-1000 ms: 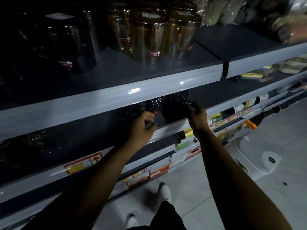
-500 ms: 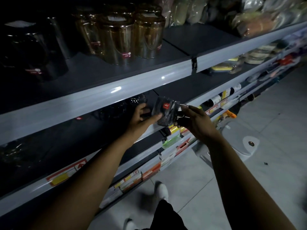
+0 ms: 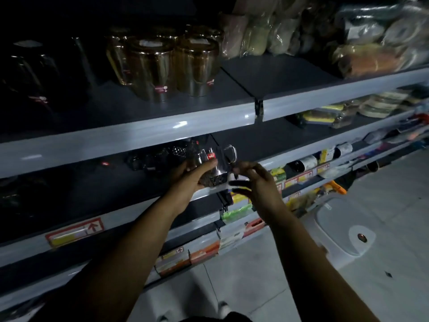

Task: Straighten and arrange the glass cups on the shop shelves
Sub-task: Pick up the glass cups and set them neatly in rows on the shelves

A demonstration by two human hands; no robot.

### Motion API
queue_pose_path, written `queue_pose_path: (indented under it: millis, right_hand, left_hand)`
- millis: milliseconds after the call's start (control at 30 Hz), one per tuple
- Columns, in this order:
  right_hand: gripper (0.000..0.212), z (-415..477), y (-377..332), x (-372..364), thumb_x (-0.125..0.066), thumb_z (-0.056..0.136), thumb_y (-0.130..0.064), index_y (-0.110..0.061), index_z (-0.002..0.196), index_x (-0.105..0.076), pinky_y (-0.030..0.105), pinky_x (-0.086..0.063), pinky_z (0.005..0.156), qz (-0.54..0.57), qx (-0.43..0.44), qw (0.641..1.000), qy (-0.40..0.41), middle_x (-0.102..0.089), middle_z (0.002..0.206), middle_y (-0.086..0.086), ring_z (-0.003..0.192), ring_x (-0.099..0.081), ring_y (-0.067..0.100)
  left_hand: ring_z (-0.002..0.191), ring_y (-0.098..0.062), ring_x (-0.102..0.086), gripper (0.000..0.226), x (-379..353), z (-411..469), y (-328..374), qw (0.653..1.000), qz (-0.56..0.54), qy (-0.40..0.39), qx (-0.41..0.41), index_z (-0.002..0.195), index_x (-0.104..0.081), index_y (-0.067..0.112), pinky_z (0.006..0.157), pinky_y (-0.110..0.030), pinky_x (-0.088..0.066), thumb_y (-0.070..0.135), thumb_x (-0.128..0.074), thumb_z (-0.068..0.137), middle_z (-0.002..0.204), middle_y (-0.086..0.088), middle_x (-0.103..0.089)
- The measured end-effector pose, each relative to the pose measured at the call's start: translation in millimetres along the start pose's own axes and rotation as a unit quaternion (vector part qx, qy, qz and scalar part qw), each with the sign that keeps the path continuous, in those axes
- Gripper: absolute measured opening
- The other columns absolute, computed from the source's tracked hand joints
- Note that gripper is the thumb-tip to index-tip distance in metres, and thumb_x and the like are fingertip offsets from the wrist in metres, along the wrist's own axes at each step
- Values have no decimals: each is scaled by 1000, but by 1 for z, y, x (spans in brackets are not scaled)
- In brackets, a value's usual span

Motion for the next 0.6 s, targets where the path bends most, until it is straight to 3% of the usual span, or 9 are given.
queue_pose_path:
  millis: [133, 267, 433, 600]
  right_hand:
    - [30, -8, 15, 1, -67, 97, -20, -11, 124, -59, 47, -58, 91, 33, -20, 999, -33, -72, 118, 13, 99, -73, 35]
    - [38, -5, 16, 0, -70, 94, -23, -16, 129, -57, 42, -58, 91, 70, -27, 994, -74, -72, 118, 15, 106, -70, 39]
    - [43, 3, 5, 3, -73, 93, -28, -22, 132, -57, 51, -54, 97, 96, -34, 992, -78, -73, 119, 16, 108, -71, 38]
    - [39, 4, -7, -9, -72, 94, -24, -21, 131, -58, 46, -58, 90, 92, -26, 991, -90, -73, 118, 12, 107, -71, 36]
  left_hand:
    - [103, -22, -73, 37, -20, -1, -4, 997, -56, 43, 11, 121, -69, 18, 81, -39, -61, 23, -78, 86, 111, -5, -77]
    - [101, -22, -74, 44, -34, -5, -12, 994, -65, 90, -10, 122, -69, 18, 87, -40, -59, 30, -81, 81, 111, -5, -77]
    - [94, -10, -74, 21, -47, -15, -16, 993, -47, 106, -27, 106, -72, 25, 68, -18, -53, 26, -77, 86, 102, 5, -78]
    - [101, -16, -73, 16, -39, -23, -13, 997, -33, 67, -24, 104, -75, 22, 87, -31, -54, 25, -74, 89, 106, 0, -78]
Point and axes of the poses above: each hand's wrist, its own z-axis towards the middle knuckle, its own x-axis out of the back of the hand, y = z × x, the point moved 5 cm from there along z, towards the middle knuckle
